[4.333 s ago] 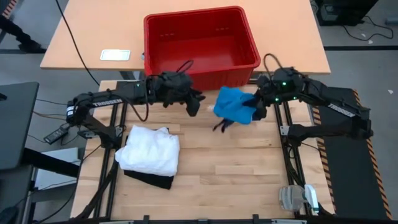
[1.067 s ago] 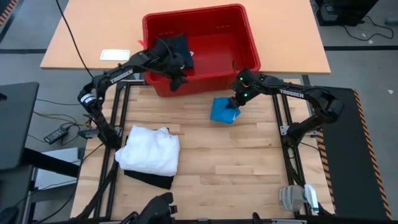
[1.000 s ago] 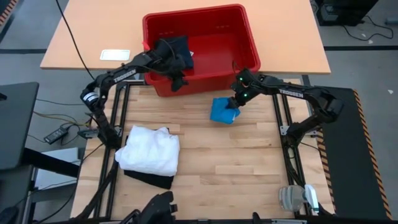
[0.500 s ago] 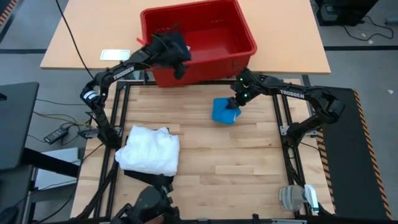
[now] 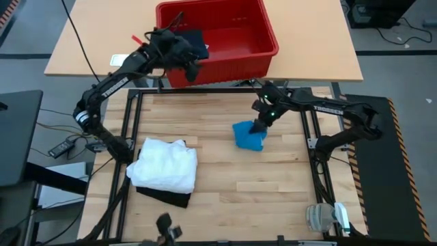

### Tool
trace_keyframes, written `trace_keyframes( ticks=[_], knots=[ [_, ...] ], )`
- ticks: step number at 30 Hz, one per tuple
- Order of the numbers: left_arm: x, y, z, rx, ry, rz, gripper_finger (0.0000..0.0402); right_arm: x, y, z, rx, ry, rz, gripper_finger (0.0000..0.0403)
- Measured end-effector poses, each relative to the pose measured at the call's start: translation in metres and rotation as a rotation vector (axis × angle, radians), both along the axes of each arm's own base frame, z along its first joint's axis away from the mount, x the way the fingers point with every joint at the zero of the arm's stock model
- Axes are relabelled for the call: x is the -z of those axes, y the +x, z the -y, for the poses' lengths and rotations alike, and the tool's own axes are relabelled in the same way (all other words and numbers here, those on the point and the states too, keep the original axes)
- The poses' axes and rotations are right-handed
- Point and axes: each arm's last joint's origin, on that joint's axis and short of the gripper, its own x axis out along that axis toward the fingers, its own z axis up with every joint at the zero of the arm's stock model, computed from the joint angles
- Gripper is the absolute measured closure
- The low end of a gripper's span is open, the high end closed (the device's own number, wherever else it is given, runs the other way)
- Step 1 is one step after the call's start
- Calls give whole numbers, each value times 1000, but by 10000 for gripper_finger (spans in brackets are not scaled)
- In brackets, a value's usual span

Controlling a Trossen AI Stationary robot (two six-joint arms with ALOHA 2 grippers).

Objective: Fold laundry
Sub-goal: Fold the blue short

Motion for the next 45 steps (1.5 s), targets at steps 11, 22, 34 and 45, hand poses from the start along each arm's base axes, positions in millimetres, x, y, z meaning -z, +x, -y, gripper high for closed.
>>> trace_keyframes(
  ticks=[11, 22, 34, 45],
  knots=[
    [34, 47, 86, 3, -288, -253, 214, 24, 2, -12, -2, -158, -186, 252],
    [80, 130, 174, 197, -235, -284, 214, 37, -4, -39, -72, -166, -273, 239],
    [185, 188, 207, 524, -33, -541, 214, 32, -9, -60, -51, -367, -365, 238],
    [189, 196, 198, 860, 139, -468, 214, 32, -10, -77, -74, -412, -415, 236]
  ],
)
